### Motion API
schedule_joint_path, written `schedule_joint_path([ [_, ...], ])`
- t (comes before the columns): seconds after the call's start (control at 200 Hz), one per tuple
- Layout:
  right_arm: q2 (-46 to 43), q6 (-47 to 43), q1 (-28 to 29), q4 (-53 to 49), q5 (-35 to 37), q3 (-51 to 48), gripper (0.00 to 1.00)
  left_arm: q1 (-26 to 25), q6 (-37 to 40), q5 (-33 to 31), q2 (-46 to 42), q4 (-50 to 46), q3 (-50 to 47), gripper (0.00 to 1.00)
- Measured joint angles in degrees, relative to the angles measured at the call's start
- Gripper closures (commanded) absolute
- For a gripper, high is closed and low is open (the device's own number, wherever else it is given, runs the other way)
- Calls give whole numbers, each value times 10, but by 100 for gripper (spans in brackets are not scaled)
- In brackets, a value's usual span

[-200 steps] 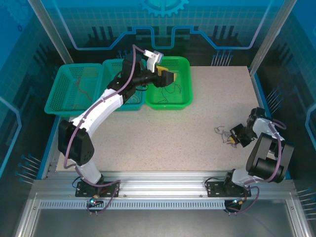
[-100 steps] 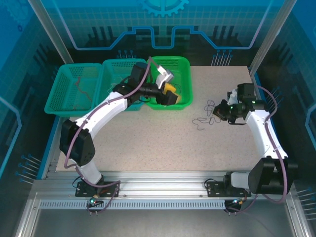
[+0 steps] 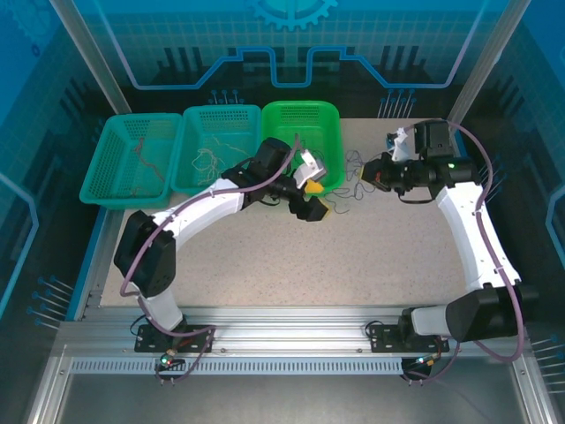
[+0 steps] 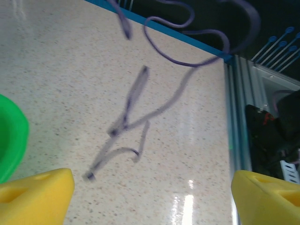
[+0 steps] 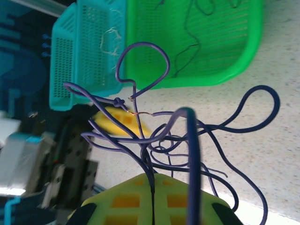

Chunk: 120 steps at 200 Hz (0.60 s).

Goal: Untangle the cables

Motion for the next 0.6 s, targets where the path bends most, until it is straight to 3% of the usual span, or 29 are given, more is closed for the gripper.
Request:
schedule_joint_path([
  [0.07,0,1,7,0,-8,7,100,0,-2,-7,7,20,0,20],
  [0.13,0,1,9,1,-13,12,100,0,-5,-13,14,33,0,36],
  [0.25,-2,1,9,2,-12,12,100,0,-15,-28,26,46,-1,100],
  [0.44,-15,10,-10,-17,54,12,100,3,-26,-64,22,55,-23,100],
  [0.6,-61,40,-154,-29,120,-38,100,43,-64,-78,-35,53,-65,100],
])
